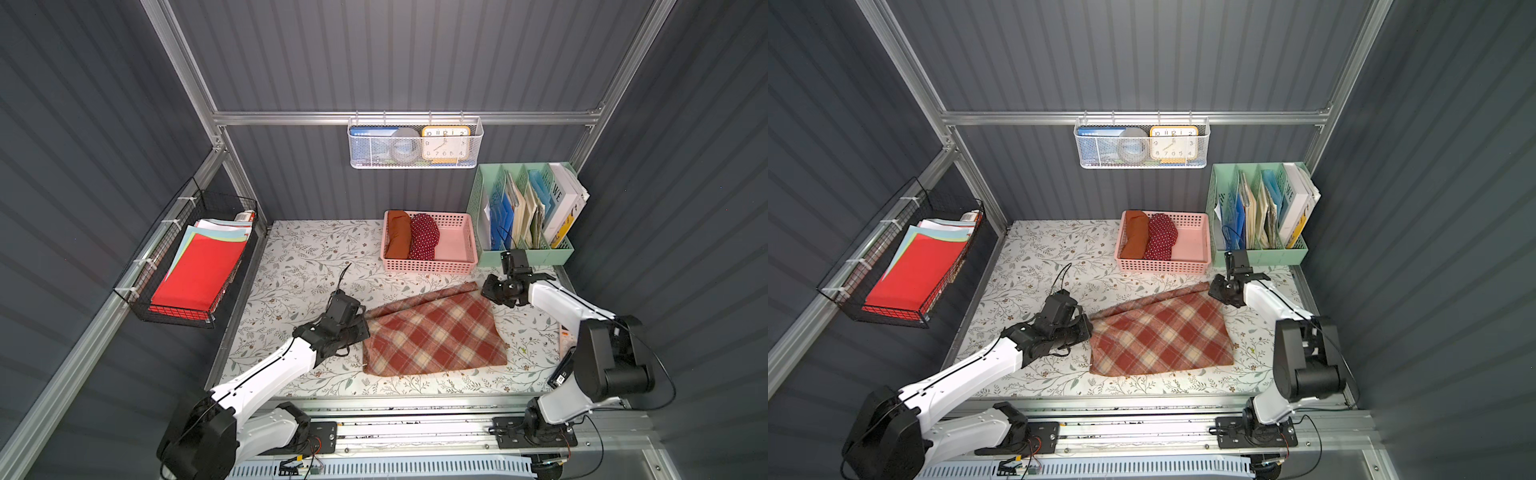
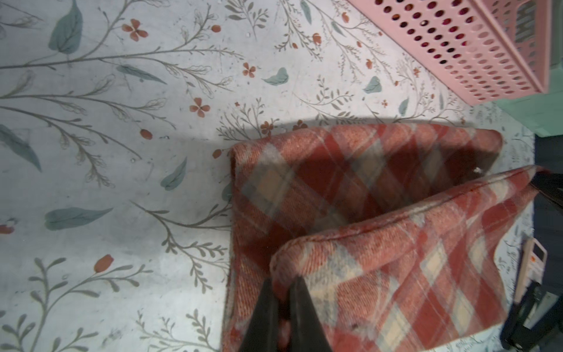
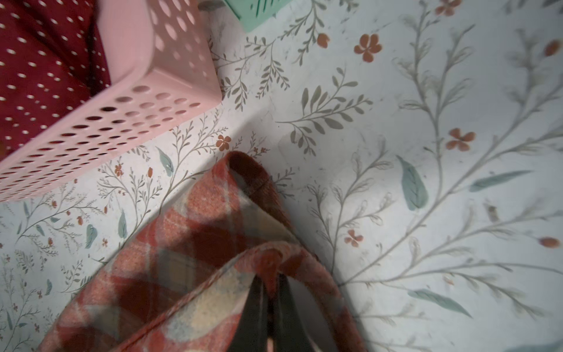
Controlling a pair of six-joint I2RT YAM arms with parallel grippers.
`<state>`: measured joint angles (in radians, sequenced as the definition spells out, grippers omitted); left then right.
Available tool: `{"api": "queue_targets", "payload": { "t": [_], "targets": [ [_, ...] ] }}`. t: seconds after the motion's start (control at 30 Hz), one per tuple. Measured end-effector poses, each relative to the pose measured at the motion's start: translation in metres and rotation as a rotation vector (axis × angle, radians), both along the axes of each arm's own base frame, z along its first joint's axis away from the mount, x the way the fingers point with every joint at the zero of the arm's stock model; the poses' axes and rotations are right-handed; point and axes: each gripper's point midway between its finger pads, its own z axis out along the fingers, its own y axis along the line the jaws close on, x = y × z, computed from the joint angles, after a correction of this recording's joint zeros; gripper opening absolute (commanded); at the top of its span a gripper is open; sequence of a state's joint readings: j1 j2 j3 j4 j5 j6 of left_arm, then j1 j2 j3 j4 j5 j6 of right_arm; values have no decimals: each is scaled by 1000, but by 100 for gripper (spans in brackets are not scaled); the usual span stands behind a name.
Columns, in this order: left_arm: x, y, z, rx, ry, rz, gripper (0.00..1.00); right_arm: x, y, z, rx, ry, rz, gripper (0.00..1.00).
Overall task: Roll up the skirts
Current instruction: Fold the skirt at the center of the board.
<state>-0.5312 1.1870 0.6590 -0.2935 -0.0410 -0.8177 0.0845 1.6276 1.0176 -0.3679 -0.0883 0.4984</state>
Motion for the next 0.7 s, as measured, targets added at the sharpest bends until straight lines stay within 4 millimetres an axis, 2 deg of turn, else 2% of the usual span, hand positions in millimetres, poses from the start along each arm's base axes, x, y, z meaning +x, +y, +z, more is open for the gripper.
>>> {"api": "queue_targets", "payload": {
  "t": [0.17,0.47,0.6,0.63,0.7],
  "targets": [
    [10,6,-13,44,3,34,0,9,5,-20,-4,42,13,0],
    [24,16,1,58,-61,50,2,14,8,-12,-14,9,25,0],
    [35,18,-7,74,-59,54,5,24,11,-7,-9,-7,29,0],
    [38,20,-11,80,-56,58,11,29,12,-6,-8,-17,31,0],
    [45,25,-17,98,-58,63,47,35,14,-5,-7,-31,34,3]
  ]
}}
